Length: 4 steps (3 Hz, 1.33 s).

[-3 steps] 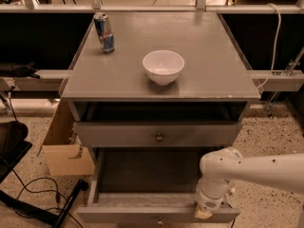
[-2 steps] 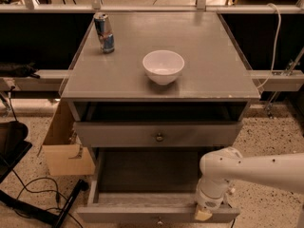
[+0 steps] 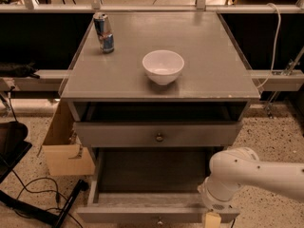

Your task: Open middle drawer

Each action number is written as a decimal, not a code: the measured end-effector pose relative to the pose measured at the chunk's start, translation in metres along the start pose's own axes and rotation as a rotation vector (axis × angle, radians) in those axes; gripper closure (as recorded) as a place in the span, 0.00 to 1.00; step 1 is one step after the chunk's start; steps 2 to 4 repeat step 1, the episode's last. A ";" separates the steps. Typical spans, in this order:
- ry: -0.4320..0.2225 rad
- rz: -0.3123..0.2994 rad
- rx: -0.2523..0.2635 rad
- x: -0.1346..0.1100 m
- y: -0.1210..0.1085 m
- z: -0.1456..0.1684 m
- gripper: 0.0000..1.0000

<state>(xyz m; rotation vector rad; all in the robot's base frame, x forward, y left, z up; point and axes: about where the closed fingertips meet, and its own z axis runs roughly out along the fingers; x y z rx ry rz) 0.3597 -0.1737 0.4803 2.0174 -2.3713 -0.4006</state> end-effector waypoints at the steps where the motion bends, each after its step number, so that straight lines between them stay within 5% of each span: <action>1: -0.037 -0.031 0.101 -0.004 0.032 -0.053 0.00; 4: -0.037 -0.031 0.101 -0.004 0.032 -0.053 0.00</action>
Offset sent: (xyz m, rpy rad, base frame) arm 0.0000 0.0000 0.0000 0.0000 0.0000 0.0000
